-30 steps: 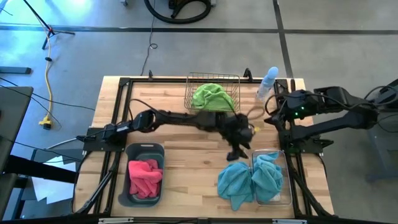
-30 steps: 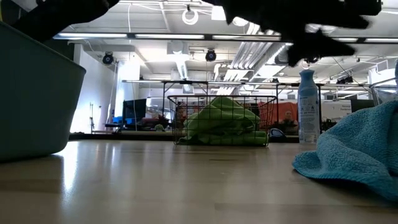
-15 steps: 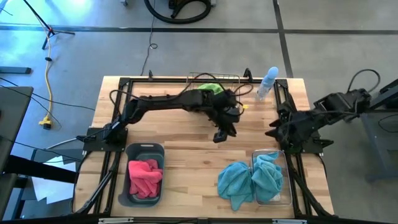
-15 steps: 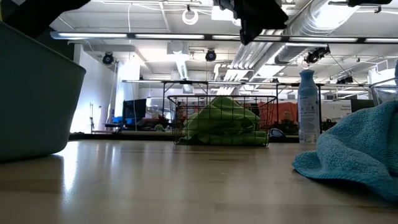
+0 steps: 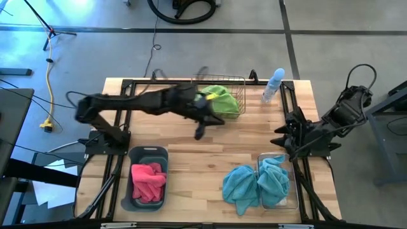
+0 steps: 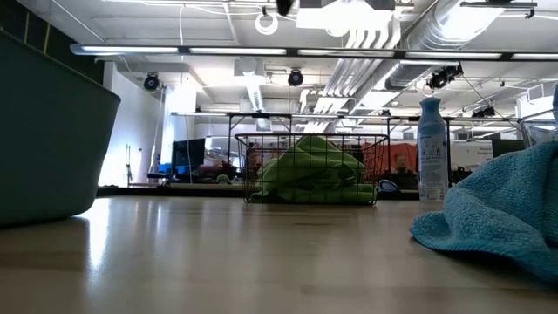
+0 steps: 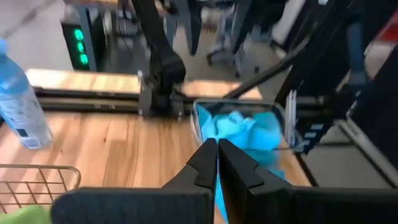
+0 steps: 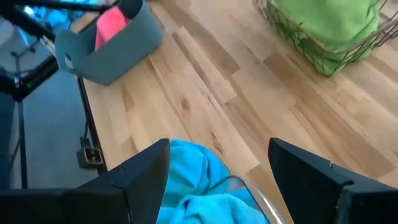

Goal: Sort microfiber towel by color & place in baskets
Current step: Put the top blue towel into the transparent bin

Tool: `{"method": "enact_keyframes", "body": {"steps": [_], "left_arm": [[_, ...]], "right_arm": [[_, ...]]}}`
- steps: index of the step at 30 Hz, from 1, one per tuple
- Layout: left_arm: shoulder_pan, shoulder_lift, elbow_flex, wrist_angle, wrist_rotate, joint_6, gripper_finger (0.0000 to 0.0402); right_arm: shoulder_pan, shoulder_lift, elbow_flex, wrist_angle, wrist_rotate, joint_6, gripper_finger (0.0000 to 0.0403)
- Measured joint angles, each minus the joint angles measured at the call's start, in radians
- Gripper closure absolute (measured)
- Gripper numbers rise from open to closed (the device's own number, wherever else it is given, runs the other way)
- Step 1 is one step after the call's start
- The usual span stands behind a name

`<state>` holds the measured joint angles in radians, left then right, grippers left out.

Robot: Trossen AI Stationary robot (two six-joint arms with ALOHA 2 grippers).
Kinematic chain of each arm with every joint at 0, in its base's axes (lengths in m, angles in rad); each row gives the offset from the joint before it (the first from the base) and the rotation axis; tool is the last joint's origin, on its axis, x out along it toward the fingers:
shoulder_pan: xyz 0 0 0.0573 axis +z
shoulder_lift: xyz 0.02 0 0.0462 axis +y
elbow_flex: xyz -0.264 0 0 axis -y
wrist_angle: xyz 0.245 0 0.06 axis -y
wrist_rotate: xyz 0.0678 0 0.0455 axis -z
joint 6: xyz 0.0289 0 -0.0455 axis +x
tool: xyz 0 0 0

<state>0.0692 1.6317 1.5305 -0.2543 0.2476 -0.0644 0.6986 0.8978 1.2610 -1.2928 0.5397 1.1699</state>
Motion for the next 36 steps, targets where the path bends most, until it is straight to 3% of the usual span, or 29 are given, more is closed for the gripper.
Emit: {"method": "enact_keyframes", "body": {"steps": [7,13,17,21,23,29,36], "left_arm": [[-0.005,-0.27,-0.316,0.267,-0.091,-0.066,0.0401],[-0.005,-0.427,-0.489,0.339,-0.213,-0.118,0.0401],[-0.005,-0.479,-0.542,0.363,-0.254,-0.127,0.0402],[-0.005,-0.489,-0.55,0.381,-0.261,-0.135,0.0401],[-0.005,-0.488,-0.55,0.381,-0.261,-0.135,0.0401],[-0.005,-0.48,-0.55,0.381,-0.261,-0.135,0.0401],[-0.005,-0.48,-0.55,0.38,-0.261,-0.135,0.0401]], "right_arm": [[-0.004,0.015,0.0,0.041,0.007,0.001,0.0135],[-0.031,0.096,0.0,0.091,-0.059,-0.029,0.0147],[-0.066,0.187,0.0,0.102,-0.173,-0.102,0.0212],[-0.114,0.258,0.0,0.102,-0.328,-0.172,0.0345],[-0.137,0.289,0.0,0.105,-0.405,-0.213,0.0386],[-0.156,0.391,0.0,0.118,-0.539,-0.352,0.0399],[-0.146,0.463,0.0,0.171,-0.579,-0.477,0.0401]]}}
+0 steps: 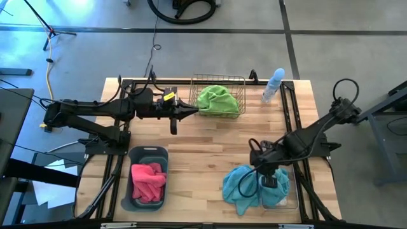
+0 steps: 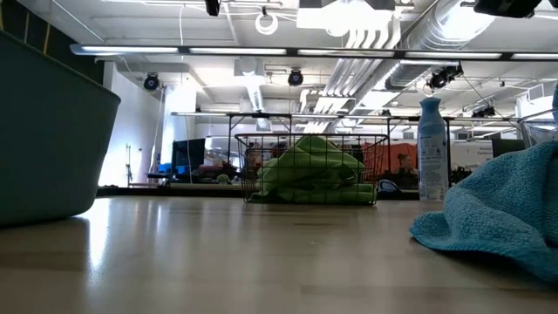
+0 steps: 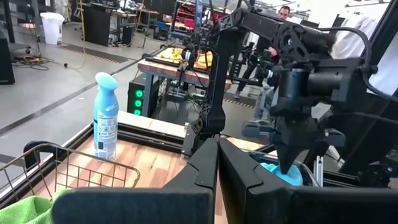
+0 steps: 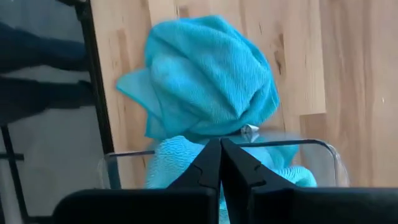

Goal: Sort microfiber towel by color & place in baskets
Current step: Put the top blue towel into the transparent bin

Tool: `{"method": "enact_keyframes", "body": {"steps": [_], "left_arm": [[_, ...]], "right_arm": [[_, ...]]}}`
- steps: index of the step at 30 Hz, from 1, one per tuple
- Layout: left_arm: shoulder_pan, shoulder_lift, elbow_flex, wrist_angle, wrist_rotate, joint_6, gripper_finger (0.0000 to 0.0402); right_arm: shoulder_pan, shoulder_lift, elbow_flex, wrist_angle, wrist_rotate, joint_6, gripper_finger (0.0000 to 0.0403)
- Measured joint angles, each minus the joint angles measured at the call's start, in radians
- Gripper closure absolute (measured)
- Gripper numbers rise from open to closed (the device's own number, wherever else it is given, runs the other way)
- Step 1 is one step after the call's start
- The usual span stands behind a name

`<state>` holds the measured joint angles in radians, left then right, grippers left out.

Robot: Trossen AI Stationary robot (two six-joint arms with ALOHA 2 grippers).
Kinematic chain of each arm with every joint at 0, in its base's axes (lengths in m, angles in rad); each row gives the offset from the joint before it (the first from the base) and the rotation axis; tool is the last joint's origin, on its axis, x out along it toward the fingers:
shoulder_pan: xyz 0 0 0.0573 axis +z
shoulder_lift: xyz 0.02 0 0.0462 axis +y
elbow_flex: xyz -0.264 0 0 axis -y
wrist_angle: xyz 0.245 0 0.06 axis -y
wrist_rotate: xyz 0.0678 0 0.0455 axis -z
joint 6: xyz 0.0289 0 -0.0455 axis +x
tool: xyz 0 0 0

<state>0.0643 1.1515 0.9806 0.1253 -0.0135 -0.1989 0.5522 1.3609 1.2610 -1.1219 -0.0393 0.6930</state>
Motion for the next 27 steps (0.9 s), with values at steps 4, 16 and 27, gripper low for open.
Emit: {"method": "enact_keyframes", "body": {"steps": [4,16,27], "left_arm": [[0.0,0.0,0.0,0.0,0.0,0.0,0.0401],[0.0,0.0,0.0,-0.003,0.0,0.0,0.0401],[0.001,0.0,0.0,-0.006,-0.028,0.0,0.0401]], "right_arm": [[0.006,0.037,0.0,-0.043,-0.044,-0.021,0.0402],[0.042,0.013,-0.179,0.077,-0.151,0.091,0.0403],[0.1,-0.028,-0.232,-0.002,-0.123,0.137,0.0403]]}}
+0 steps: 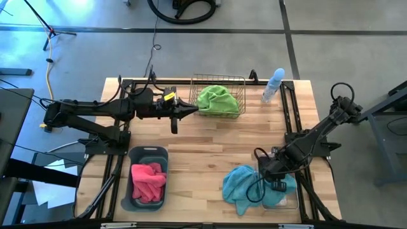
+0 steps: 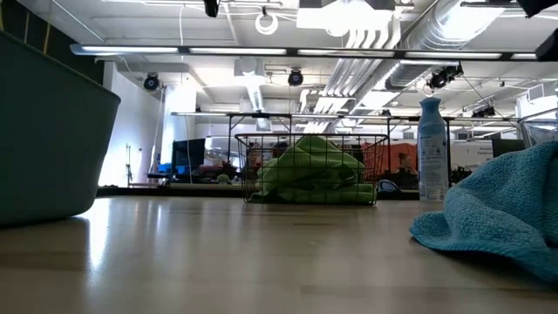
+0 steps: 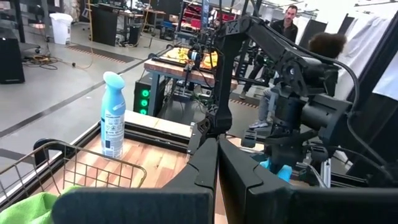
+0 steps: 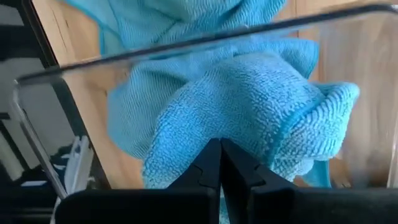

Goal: Sort microfiber towel by color & place in baskets
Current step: Put the top blue towel into the transparent bin

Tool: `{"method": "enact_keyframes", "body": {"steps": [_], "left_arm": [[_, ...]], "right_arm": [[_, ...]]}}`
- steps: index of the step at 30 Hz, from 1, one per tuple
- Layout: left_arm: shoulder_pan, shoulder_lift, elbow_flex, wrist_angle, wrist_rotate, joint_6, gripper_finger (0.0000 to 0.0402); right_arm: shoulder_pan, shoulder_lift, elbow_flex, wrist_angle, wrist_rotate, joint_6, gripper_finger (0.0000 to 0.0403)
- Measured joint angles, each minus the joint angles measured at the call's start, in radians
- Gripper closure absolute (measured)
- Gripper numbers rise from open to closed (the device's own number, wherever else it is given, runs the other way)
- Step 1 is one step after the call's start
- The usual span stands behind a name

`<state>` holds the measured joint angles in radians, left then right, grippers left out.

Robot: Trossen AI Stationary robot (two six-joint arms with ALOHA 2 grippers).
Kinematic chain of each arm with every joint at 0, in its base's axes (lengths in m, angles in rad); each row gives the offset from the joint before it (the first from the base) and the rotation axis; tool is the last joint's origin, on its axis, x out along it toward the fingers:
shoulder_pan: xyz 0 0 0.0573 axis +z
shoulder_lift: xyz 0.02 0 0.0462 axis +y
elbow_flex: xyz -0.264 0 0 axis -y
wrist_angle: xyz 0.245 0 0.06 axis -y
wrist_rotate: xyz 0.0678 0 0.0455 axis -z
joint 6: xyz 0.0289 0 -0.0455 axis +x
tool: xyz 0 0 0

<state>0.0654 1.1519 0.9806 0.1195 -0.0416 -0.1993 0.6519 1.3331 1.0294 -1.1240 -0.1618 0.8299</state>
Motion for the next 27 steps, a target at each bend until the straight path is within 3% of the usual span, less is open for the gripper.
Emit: {"method": "enact_keyframes", "body": {"steps": [8,14,19,27], "left_arm": [[0.001,0.0,0.0,-0.022,-0.004,0.001,0.0401],[0.001,0.0,0.0,-0.025,-0.023,0.003,0.0401],[0.002,0.0,0.0,-0.025,-0.027,0.01,0.0401],[0.002,0.0,0.0,-0.025,-0.027,0.01,0.0401]], "right_arm": [[0.076,-0.009,-0.054,-0.021,-0.021,0.069,0.0403],[0.075,-0.07,-0.133,0.156,0.001,0.135,0.0403],[0.073,-0.071,-0.183,0.192,0.041,0.138,0.0403],[0.077,-0.071,-0.335,0.422,0.039,0.193,0.0403]]}}
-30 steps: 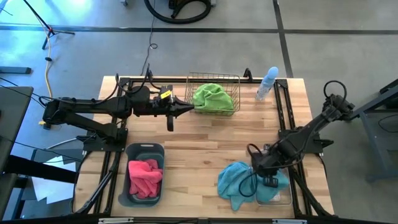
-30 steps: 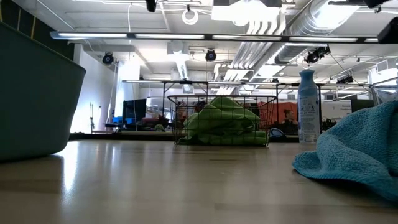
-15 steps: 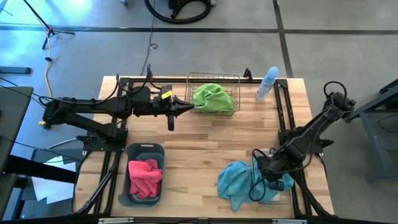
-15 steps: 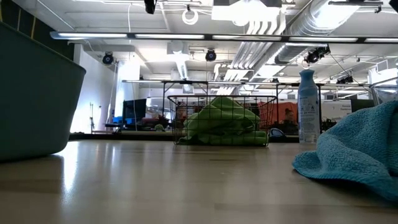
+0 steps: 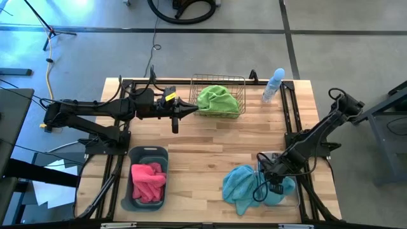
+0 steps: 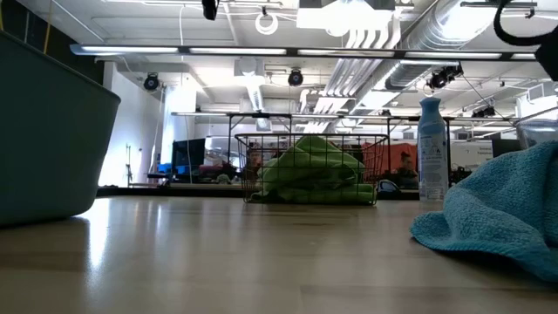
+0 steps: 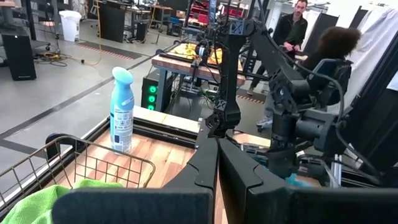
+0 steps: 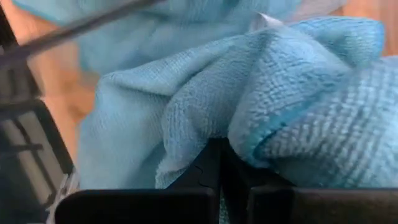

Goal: Sort microfiber towel by color & place in baskets
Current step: Put the top blue towel into the transparent bin, then put the blue towel into the transparent bin

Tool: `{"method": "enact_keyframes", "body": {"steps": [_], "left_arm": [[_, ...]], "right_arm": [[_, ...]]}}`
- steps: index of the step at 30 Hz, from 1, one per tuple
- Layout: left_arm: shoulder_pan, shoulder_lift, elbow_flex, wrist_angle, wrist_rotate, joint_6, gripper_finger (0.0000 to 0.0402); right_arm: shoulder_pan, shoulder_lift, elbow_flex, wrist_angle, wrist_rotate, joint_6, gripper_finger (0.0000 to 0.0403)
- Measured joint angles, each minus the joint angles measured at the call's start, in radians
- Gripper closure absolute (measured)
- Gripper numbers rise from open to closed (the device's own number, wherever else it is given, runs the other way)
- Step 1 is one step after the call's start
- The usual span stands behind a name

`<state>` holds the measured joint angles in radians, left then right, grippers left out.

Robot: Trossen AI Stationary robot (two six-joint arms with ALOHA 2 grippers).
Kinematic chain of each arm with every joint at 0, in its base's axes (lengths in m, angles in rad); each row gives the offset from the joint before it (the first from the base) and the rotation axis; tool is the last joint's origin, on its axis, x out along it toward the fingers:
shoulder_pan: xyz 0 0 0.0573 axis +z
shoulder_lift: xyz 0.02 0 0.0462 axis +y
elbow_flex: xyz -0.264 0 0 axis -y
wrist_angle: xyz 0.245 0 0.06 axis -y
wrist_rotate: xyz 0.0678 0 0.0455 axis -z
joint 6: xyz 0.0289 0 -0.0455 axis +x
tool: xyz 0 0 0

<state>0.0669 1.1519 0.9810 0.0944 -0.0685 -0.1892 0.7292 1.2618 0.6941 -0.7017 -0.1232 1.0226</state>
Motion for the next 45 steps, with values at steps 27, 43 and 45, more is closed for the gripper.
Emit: {"method": "enact_keyframes", "body": {"steps": [27,43,45], "left_arm": [[0.0,0.0,0.0,0.0,0.0,-0.019,0.0401],[0.0,-0.011,0.001,0.018,0.052,-0.084,0.0401],[0.0,-0.027,0.0,0.014,0.09,-0.089,0.0401]], "right_arm": [[0.0,-0.005,0.365,-0.332,-0.053,-0.195,0.0403],[-0.187,0.001,0.568,-0.125,0.359,-0.352,0.0369],[-0.218,0.009,0.568,-0.074,0.355,-0.383,0.0341]]}}
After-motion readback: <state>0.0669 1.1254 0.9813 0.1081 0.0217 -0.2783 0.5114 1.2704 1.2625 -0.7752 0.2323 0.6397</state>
